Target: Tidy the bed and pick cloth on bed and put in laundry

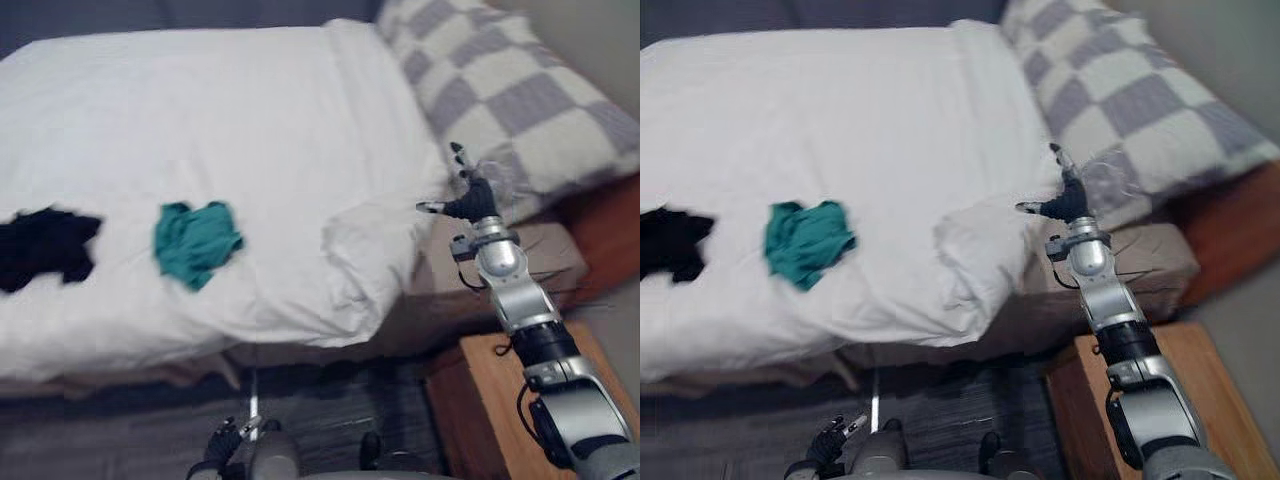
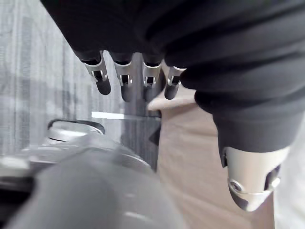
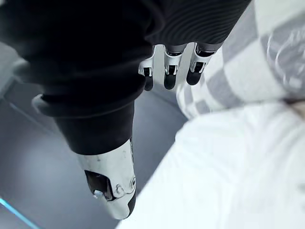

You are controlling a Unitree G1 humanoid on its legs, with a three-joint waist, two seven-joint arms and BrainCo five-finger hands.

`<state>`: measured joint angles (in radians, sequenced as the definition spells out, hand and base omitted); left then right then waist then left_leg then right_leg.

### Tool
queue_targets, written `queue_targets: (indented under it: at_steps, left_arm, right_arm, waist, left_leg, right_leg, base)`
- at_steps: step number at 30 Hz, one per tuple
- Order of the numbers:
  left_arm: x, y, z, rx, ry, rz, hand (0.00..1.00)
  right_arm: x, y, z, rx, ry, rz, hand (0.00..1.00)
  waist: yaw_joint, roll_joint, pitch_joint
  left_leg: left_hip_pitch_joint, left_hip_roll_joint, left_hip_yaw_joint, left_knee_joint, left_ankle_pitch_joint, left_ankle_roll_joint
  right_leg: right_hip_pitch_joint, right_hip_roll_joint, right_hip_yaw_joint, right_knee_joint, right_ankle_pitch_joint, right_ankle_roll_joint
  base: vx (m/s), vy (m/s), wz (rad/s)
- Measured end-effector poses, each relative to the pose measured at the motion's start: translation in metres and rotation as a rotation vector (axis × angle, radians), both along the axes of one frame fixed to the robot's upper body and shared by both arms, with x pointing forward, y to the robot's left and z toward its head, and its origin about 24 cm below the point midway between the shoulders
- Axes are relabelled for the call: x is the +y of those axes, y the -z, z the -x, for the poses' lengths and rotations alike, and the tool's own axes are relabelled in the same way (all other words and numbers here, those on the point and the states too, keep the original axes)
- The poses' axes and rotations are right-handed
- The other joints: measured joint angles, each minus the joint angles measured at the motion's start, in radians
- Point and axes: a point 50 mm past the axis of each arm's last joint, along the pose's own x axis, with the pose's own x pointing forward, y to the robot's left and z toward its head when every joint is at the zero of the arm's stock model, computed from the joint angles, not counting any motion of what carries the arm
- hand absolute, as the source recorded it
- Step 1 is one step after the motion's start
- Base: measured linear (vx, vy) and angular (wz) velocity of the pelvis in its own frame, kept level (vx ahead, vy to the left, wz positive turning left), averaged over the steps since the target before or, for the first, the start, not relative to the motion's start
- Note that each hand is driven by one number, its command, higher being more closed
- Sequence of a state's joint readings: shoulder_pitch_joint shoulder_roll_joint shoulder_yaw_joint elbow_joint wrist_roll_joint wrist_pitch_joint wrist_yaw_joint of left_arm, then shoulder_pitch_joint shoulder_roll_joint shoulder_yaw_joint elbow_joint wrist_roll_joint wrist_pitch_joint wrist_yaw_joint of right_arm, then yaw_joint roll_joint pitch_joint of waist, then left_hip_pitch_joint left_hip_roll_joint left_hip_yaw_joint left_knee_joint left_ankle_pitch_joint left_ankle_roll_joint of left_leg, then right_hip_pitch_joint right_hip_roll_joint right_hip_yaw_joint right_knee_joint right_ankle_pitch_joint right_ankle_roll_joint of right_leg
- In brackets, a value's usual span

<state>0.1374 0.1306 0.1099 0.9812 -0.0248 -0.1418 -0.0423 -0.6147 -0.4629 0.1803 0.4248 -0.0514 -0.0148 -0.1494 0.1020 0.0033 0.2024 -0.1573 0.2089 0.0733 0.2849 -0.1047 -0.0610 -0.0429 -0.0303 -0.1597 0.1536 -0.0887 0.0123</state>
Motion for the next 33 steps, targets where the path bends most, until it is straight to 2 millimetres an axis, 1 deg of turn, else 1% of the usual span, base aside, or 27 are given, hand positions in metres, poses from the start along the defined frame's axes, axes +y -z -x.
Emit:
queue_targets:
  at_steps: [1,3,4,5,6,7,8,9,10,11,12,13,16,18,19,21,22,23,24,25,26,27,28,30,31,32,33]
  left_arm:
    - [-0.004,0.001,0.002,0.007,0.032,0.022,0.00]
    - [-0.006,-0.001,-0.001,-0.008,0.064,0.039,0.00]
    - [-0.009,-0.004,-0.009,-0.037,0.088,0.049,0.00]
    - [-0.009,-0.005,-0.014,-0.049,0.095,0.051,0.00]
    - [-0.010,-0.009,-0.025,-0.083,0.113,0.049,0.00]
    - [-0.008,-0.016,-0.042,-0.134,0.148,0.031,0.00]
    - [-0.008,-0.020,-0.052,-0.161,0.166,0.025,0.00]
    - [-0.011,-0.028,-0.071,-0.212,0.209,0.024,0.00]
    - [-0.016,-0.037,-0.089,-0.265,0.236,0.035,0.00]
    - [-0.021,-0.039,-0.095,-0.280,0.251,0.042,0.00]
    - [-0.023,-0.041,-0.099,-0.290,0.256,0.049,0.00]
    - [-0.029,-0.042,-0.102,-0.302,0.265,0.064,0.00]
    - [-0.040,-0.044,-0.107,-0.326,0.258,0.111,0.00]
    - [-0.042,-0.045,-0.109,-0.331,0.256,0.114,0.00]
    - [-0.042,-0.044,-0.109,-0.331,0.254,0.117,0.00]
    - [-0.045,-0.045,-0.109,-0.340,0.252,0.127,0.00]
    - [-0.046,-0.046,-0.110,-0.345,0.256,0.131,0.00]
    - [-0.046,-0.047,-0.111,-0.356,0.263,0.135,0.00]
    - [-0.046,-0.048,-0.112,-0.361,0.265,0.137,0.00]
    - [-0.045,-0.048,-0.112,-0.362,0.267,0.136,0.00]
    - [-0.044,-0.048,-0.110,-0.362,0.265,0.134,0.00]
    - [-0.042,-0.047,-0.106,-0.357,0.260,0.130,0.00]
    - [-0.036,-0.043,-0.098,-0.333,0.253,0.120,0.00]
    - [-0.028,-0.036,-0.083,-0.288,0.242,0.106,0.00]
    - [-0.023,-0.030,-0.069,-0.246,0.228,0.100,0.00]
    - [-0.021,-0.028,-0.064,-0.230,0.223,0.101,0.00]
    - [-0.021,-0.024,-0.054,-0.203,0.214,0.104,0.00]
  right_arm:
    - [-0.001,0.001,-0.006,0.038,0.005,0.016,0.00]
    - [-0.003,-0.006,-0.015,0.045,0.029,0.044,0.00]
    - [-0.005,-0.022,-0.025,0.032,0.040,0.060,0.00]
    - [-0.006,-0.029,-0.029,0.027,0.045,0.067,0.00]
    - [-0.006,-0.044,-0.034,0.006,0.053,0.087,0.00]
    - [-0.006,-0.065,-0.040,-0.026,0.062,0.107,0.00]
    - [-0.007,-0.072,-0.042,-0.034,0.070,0.114,1.00]
    - [-0.013,-0.083,-0.045,-0.033,0.098,0.132,1.00]
    - [-0.020,-0.083,-0.049,0.011,0.143,0.145,1.00]
    - [-0.023,-0.081,-0.050,0.036,0.164,0.150,1.00]
    - [-0.026,-0.078,-0.050,0.058,0.182,0.157,1.00]
    - [-0.030,-0.076,-0.050,0.073,0.202,0.163,1.00]
    - [-0.035,-0.086,-0.048,0.040,0.223,0.189,1.00]
    - [-0.035,-0.086,-0.047,0.030,0.232,0.179,1.00]
    - [-0.035,-0.085,-0.046,0.023,0.228,0.176,1.00]
    - [-0.035,-0.079,-0.043,0.013,0.223,0.172,1.00]
    - [-0.038,-0.070,-0.040,0.013,0.222,0.163,1.00]
    - [-0.046,-0.057,-0.034,0.021,0.231,0.137,1.00]
    - [-0.050,-0.051,-0.031,0.028,0.237,0.125,1.00]
    - [-0.059,-0.037,-0.024,0.046,0.254,0.087,1.00]
    - [-0.065,-0.028,-0.019,0.056,0.264,0.061,1.00]
    - [-0.072,-0.015,-0.012,0.080,0.282,0.029,1.00]
    - [-0.083,0.003,-0.001,0.120,0.309,-0.016,1.00]
    - [-0.097,0.033,0.014,0.187,0.367,-0.113,1.00]
    - [-0.106,0.057,0.029,0.238,0.426,-0.194,0.00]
    - [-0.111,0.068,0.037,0.264,0.453,-0.225,0.00]
    - [-0.120,0.087,0.052,0.312,0.501,-0.271,0.00]
  waist:
    - [-0.001,0.008,0.026]
    - [-0.002,0.014,0.060]
    - [-0.006,0.035,0.096]
    - [-0.005,0.044,0.111]
    - [-0.004,0.052,0.144]
    - [-0.005,0.058,0.186]
    - [-0.005,0.061,0.201]
    - [-0.004,0.068,0.223]
    - [0.001,0.070,0.227]
    - [0.002,0.072,0.228]
    - [0.004,0.073,0.231]
    - [0.005,0.073,0.236]
    - [-0.014,0.075,0.241]
    - [-0.022,0.074,0.241]
    - [-0.031,0.074,0.241]
    - [-0.033,0.072,0.242]
    - [-0.034,0.071,0.242]
    - [-0.037,0.070,0.242]
    - [-0.037,0.069,0.242]
    - [-0.040,0.063,0.240]
    - [-0.044,0.058,0.238]
    - [-0.056,0.046,0.230]
    - [-0.067,0.025,0.210]
    - [-0.077,-0.013,0.178]
    - [-0.087,-0.041,0.150]
    - [-0.089,-0.051,0.138]
    - [-0.089,-0.063,0.110]
  left_leg:
    - [-0.012,-0.004,0.043,-0.025,0.010,0.013]
    - [-0.021,-0.031,0.055,-0.076,0.034,0.005]
    - [-0.040,-0.053,0.054,-0.100,0.082,-0.001]
    - [-0.051,-0.057,0.053,-0.099,0.098,-0.001]
    - [-0.074,-0.069,0.048,-0.095,0.105,0.007]
    - [-0.110,-0.079,0.038,-0.092,0.130,0.010]
    - [-0.125,-0.084,0.032,-0.093,0.142,0.017]
    - [-0.160,-0.090,0.023,-0.092,0.160,0.022]
    - [-0.203,-0.100,0.012,-0.095,0.172,0.025]
    - [-0.217,-0.105,0.012,-0.096,0.175,0.027]
    - [-0.223,-0.108,0.013,-0.096,0.175,0.027]
    - [-0.226,-0.118,0.015,-0.096,0.175,0.028]
    - [-0.227,-0.148,0.027,-0.104,0.176,0.028]
    - [-0.226,-0.150,0.027,-0.104,0.176,0.028]
    - [-0.221,-0.151,0.028,-0.105,0.176,0.027]
    - [-0.199,-0.148,0.040,-0.116,0.176,0.026]
    - [-0.175,-0.146,0.046,-0.137,0.182,0.018]
    - [-0.138,-0.144,0.052,-0.174,0.195,0.011]
    - [-0.121,-0.144,0.053,-0.189,0.200,0.012]
    - [-0.082,-0.144,0.054,-0.224,0.212,0.006]
    - [-0.063,-0.143,0.053,-0.236,0.215,0.002]
    - [-0.043,-0.142,0.051,-0.246,0.215,0.001]
    - [-0.031,-0.139,0.048,-0.254,0.215,0.001]
    - [-0.005,-0.134,0.058,-0.272,0.215,0.000]
    - [0.024,-0.133,0.073,-0.289,0.215,0.000]
    - [0.037,-0.133,0.081,-0.293,0.213,-0.003]
    - [0.067,-0.136,0.100,-0.311,0.213,-0.003]
  right_leg:
    - [-0.006,-0.027,-0.035,0.006,-0.009,0.015]
    - [-0.036,-0.061,-0.048,0.030,-0.009,0.031]
    - [-0.054,-0.084,-0.056,0.034,0.008,0.037]
    - [-0.061,-0.088,-0.059,0.032,0.015,0.043]
    - [-0.076,-0.098,-0.061,0.029,0.027,0.050]
    - [-0.106,-0.106,-0.070,0.027,0.045,0.056]
    - [-0.117,-0.110,-0.076,0.028,0.052,0.060]
    - [-0.145,-0.116,-0.086,0.035,0.056,0.062]
    - [-0.192,-0.126,-0.093,0.057,0.055,0.063]
    - [-0.212,-0.132,-0.093,0.073,0.051,0.065]
    - [-0.224,-0.138,-0.092,0.088,0.045,0.066]
    - [-0.244,-0.153,-0.091,0.122,0.027,0.071]
    - [-0.300,-0.202,-0.084,0.244,-0.040,0.080]
    - [-0.310,-0.210,-0.086,0.273,-0.059,0.077]
    - [-0.310,-0.214,-0.086,0.287,-0.070,0.080]
    - [-0.303,-0.218,-0.082,0.298,-0.078,0.076]
    - [-0.290,-0.220,-0.081,0.295,-0.078,0.076]
    - [-0.263,-0.220,-0.083,0.282,-0.078,0.077]
    - [-0.248,-0.218,-0.085,0.274,-0.078,0.077]
    - [-0.214,-0.215,-0.090,0.254,-0.078,0.077]
    - [-0.191,-0.212,-0.098,0.240,-0.078,0.077]
    - [-0.162,-0.209,-0.110,0.218,-0.076,0.080]
    - [-0.135,-0.200,-0.116,0.187,-0.070,0.085]
    - [-0.099,-0.186,-0.117,0.137,-0.055,0.088]
    - [-0.064,-0.178,-0.113,0.096,-0.039,0.091]
    - [-0.049,-0.177,-0.108,0.079,-0.033,0.095]
    - [-0.024,-0.174,-0.095,0.050,-0.021,0.097]
  base:
    - [-0.15,0.091,0.91]
    - [-0.09,0.111,0.68]
    - [-0.07,0.139,0.41]
    - [-0.08,0.196,0.30]
    - [-0.06,0.159,0.22]
    - [-0.07,0.145,0.25]
    - [-0.07,0.101,0.37]
    - [-0.07,0.076,0.41]
    - [-0.05,0.063,0.39]
    - [-0.01,0.040,0.24]
    - [0.03,0.018,0.09]
    - [0.04,0.011,0.07]
    - [0.03,-0.011,0.13]
    - [0.03,-0.065,0.10]
    - [0.03,-0.079,0.05]
    - [0.04,-0.065,-0.08]
    - [0.06,-0.076,-0.10]
    - [0.05,-0.062,-0.04]
    - [0.08,-0.078,0.02]
    - [0.06,-0.050,0.04]
    - [0.08,-0.054,0.09]
    - [0.09,-0.036,0.13]
    - [0.12,-0.034,0.08]
    - [0.14,-0.019,-0.08]
    - [0.15,-0.008,-0.20]
    - [0.17,0.003,-0.32]
    - [0.13,0.019,-0.42]
